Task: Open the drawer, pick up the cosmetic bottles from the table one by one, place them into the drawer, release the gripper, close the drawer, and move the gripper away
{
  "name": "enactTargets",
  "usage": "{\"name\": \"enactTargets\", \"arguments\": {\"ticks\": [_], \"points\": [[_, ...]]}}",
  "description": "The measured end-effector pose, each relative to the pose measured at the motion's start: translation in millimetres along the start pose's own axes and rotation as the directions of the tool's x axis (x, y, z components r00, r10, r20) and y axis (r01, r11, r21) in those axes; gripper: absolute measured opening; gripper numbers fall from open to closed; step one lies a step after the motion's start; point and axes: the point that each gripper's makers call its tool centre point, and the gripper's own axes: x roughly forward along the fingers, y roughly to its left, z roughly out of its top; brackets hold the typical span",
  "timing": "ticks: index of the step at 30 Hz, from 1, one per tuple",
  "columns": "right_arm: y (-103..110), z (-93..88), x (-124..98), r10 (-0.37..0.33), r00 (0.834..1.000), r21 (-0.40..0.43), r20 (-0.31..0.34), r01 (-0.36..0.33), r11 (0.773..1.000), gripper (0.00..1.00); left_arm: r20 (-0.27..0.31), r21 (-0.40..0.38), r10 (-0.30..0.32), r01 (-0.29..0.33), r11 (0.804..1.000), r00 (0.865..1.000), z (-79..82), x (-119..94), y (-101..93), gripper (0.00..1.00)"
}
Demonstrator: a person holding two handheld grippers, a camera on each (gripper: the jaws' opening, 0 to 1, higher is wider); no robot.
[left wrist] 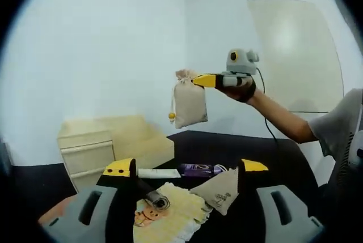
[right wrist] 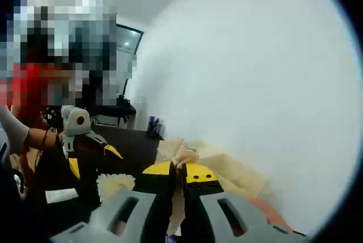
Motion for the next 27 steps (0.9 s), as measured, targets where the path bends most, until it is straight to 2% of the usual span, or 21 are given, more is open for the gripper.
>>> {"name": "enactTargets", "arguments": {"ticks": [12,17,19,23,27], "points": [[-40,-15.1,30,0.004,1.000,0.009,0.031,-0.004,1.000,0.03,-0.010,-0.024,0.015,-0.015,1.000,1.000,-10.0,12,18.6,0.67],[-52,-20.9,38,-0.005,1.000,0.012,0.029,0.005,1.000,0.03,-0.061,-0.029,0.015,-0.016,0.999,0.998,-11.7,19,26.9,0.67],[-67,-20.5,41,-0.012,0.999,0.016,0.030,0.011,1.000,0.03,-0.071,-0.026,0.018,-0.019,0.999,0.997,-10.5,22,29.9,0.67],[-73,-26.0,47,-0.022,0.999,0.023,0.033,0.022,0.999,0.03,-0.094,-0.019,0.041,-0.043,0.999,0.995,-9.4,27,37.3,0.67],[-87,-29.5,63,-0.025,0.999,0.030,0.037,0.024,0.999,0.03,-0.122,-0.023,0.061,-0.064,0.998,0.991,-5.3,31,44.9,0.67]]}}
